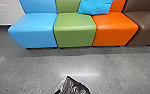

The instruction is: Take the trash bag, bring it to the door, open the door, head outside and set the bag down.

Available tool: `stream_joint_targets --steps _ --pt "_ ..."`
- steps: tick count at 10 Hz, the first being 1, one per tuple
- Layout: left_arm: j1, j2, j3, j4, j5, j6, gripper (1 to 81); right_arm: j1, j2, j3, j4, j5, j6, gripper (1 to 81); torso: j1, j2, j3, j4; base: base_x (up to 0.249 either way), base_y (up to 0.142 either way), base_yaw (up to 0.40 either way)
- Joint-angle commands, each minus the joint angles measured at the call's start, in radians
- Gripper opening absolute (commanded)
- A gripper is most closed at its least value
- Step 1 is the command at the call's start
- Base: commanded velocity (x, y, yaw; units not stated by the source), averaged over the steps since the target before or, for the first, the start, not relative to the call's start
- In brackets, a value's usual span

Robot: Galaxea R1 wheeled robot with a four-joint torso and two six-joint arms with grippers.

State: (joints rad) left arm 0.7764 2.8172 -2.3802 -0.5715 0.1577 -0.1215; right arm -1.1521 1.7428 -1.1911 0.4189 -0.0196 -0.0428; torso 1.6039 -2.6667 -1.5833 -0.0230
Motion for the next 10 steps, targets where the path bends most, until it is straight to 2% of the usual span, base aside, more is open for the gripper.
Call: stream_joint_targets --steps 1,5,6,8,10 --pt "-0.068 -0.001 -0.002 0.004 0.068 -0.003 1.0 0.038 -0.069 0.015 0.017 -0.079 0.001 81.1 0.0 0.0 0.0 0.0 0.0 0.0 0.0" --pt "-0.068 -0.002 -0.002 0.005 0.072 -0.001 1.0 0.038 -0.066 0.013 0.017 -0.079 0.001 81.1 0.0 0.0 0.0 0.0 0.0 0.0 0.0" --pt "-0.068 -0.007 0.002 0.007 0.077 -0.001 1.0 0.036 -0.061 0.013 0.014 -0.079 0.0 81.1 -0.064 0.1 0.082 0.0 0.0 0.0 0.0" --pt "-0.068 -0.02 0.024 0.019 0.079 0.0 1.0 0.031 -0.046 0.004 0.012 -0.079 0.0 81.1 -0.07 0.111 0.119 0.0 0.0 0.0 0.0" --pt "-0.068 -0.043 0.05 0.035 0.079 0.0 1.0 0.03 -0.032 -0.002 0.012 -0.079 0.0 81.1 -0.106 0.169 0.179 0.0 0.0 0.0 0.0"
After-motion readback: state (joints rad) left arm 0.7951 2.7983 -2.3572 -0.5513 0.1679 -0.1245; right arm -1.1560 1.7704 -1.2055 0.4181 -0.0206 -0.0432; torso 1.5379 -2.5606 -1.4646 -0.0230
